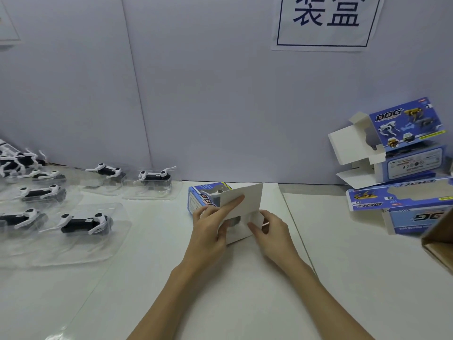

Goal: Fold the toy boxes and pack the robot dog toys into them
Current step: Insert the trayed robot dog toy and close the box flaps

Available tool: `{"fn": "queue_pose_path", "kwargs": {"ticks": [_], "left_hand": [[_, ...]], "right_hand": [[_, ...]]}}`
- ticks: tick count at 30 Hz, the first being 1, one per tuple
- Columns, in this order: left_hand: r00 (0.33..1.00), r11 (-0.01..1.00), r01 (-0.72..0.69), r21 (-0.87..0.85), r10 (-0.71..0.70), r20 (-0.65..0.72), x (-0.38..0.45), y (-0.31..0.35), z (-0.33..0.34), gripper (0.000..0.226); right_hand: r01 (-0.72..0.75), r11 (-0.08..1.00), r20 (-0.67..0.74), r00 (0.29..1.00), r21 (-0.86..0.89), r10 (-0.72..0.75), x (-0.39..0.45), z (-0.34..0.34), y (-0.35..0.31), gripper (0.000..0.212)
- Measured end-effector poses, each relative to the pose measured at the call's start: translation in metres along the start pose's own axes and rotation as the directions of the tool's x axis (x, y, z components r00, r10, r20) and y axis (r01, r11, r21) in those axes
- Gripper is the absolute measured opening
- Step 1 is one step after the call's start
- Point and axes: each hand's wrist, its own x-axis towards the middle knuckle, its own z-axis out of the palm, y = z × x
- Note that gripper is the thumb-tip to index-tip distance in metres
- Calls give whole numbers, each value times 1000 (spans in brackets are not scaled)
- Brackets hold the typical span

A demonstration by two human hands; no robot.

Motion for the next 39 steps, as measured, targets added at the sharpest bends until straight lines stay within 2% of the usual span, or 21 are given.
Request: {"fn": "queue_pose_path", "kwargs": {"ticks": [5, 8, 10, 12, 15, 17, 19, 22, 27, 29, 31, 33, 35, 39], "left_hand": [[993, 984, 97, -148, -105, -45, 1, 6, -2, 80], [999, 979, -10, -205, -1, -51, 3, 11, -10, 70], [994, 981, -106, -163, 99, -50, 2, 12, -14, 88], [990, 981, -140, -135, 135, -45, 0, 11, -16, 108], [988, 978, -125, -168, 107, -113, 2, 14, -17, 105], [987, 960, -65, -274, 22, -157, 6, 19, -19, 96], [983, 915, -20, -403, -55, -173, 9, 23, -20, 91], [976, 801, 32, -597, -153, -153, 9, 26, -22, 91], [970, 691, 109, -714, -232, -77, 11, 34, -25, 70], [973, 705, 118, -700, -224, -61, 11, 34, -26, 62], [979, 730, 130, -671, -203, -32, 11, 36, -26, 57], [981, 735, 146, -662, -194, 2, 10, 39, -26, 59], [982, 758, 151, -634, -191, 6, 9, 40, -25, 59], [981, 789, 168, -591, -195, 18, 10, 41, -28, 44]], "right_hand": [[46, 997, -161, 986, 70, -34, 0, -1, -9, 6], [116, 989, -284, 955, 89, -86, -1, -7, -21, 9], [166, 979, -389, 915, 120, -107, -3, -16, -29, 19], [201, 970, -472, 874, 136, -115, -5, -28, -35, 30], [226, 954, -527, 845, 195, -92, -6, -41, -41, 10], [235, 940, -547, 835, 248, -65, -7, -43, -44, 11], [275, 916, -559, 826, 291, -70, -10, -42, -50, 17], [352, 896, -545, 823, 271, -159, -17, -37, -60, 29], [420, 870, -393, 868, 257, -303, -26, -31, -69, 51], [403, 856, -323, 897, 323, -301, -27, -30, -68, 52], [379, 844, -292, 915, 380, -279, -27, -29, -67, 42], [356, 825, -294, 924, 439, -243, -26, -28, -66, 34], [341, 801, -303, 930, 492, -210, -27, -27, -65, 34], [331, 826, -340, 923, 456, -182, -25, -26, -65, 32]]}}
